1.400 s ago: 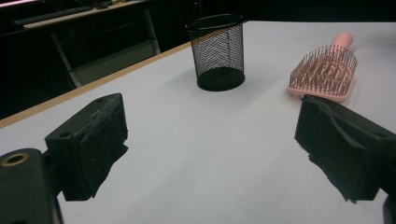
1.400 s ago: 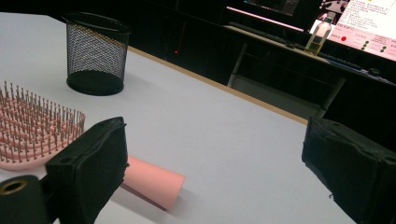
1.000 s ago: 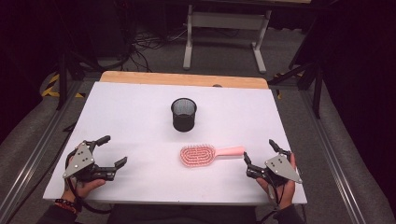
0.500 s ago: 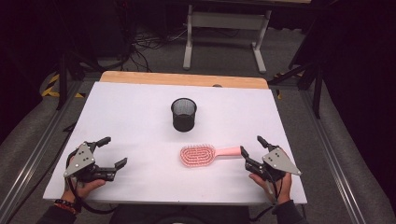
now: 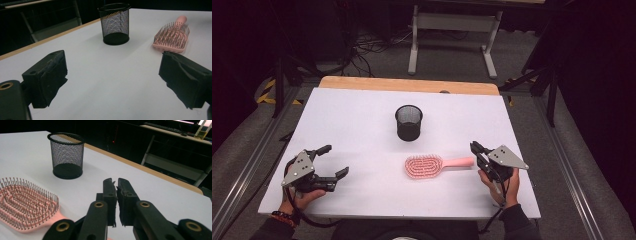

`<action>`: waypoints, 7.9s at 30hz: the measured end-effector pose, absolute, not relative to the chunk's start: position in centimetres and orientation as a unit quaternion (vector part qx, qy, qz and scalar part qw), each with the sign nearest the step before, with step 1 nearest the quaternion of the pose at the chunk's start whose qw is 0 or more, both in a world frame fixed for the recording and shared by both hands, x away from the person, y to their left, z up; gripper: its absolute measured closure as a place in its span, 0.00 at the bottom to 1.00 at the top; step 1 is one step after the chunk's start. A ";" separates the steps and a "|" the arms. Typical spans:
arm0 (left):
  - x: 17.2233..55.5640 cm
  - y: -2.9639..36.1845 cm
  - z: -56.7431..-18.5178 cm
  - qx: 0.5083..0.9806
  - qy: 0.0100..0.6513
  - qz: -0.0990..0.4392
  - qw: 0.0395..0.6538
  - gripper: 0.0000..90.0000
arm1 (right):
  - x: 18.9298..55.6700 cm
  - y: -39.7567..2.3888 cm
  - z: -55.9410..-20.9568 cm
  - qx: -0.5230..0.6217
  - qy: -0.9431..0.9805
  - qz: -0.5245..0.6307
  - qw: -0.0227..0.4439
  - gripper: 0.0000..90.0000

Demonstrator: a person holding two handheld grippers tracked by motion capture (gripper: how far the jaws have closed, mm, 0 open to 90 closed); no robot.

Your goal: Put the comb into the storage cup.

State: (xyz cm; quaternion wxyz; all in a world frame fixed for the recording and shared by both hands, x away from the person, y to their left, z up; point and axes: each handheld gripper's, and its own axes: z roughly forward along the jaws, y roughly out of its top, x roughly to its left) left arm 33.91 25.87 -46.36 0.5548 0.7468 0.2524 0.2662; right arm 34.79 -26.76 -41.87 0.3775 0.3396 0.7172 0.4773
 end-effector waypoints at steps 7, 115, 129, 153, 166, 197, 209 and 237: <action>33.8 26.2 -46.5 0.747 0.255 0.267 0.553 0.10 | 36.0 -25.8 -41.4 0.332 0.719 0.480 0.376 0.99; 33.6 25.6 -46.8 0.777 0.223 0.272 0.522 0.08 | 36.2 -24.7 -46.2 0.356 0.854 0.316 0.212 1.00; 33.6 25.4 -46.9 0.781 0.224 0.270 0.516 0.08 | 35.4 -24.2 -46.1 0.340 0.862 0.314 0.207 1.00; 33.6 25.3 -47.0 0.785 0.221 0.264 0.515 0.08 | 34.6 -23.4 -46.0 0.312 0.872 0.319 0.202 1.00; 33.6 25.3 -47.0 0.787 0.218 0.263 0.513 0.08 | 34.1 -22.8 -46.1 0.295 0.881 0.316 0.194 1.00; 33.7 25.2 -47.1 0.787 0.224 0.266 0.509 0.09 | 34.0 -23.3 -45.5 0.286 0.864 0.346 0.230 0.85; 33.7 25.1 -47.1 0.792 0.220 0.264 0.505 0.09 | 33.4 -23.6 -44.4 0.276 0.835 0.388 0.277 0.77; 33.7 25.2 -47.1 0.793 0.219 0.261 0.505 0.09 | 32.8 -24.0 -43.3 0.272 0.781 0.462 0.320 0.14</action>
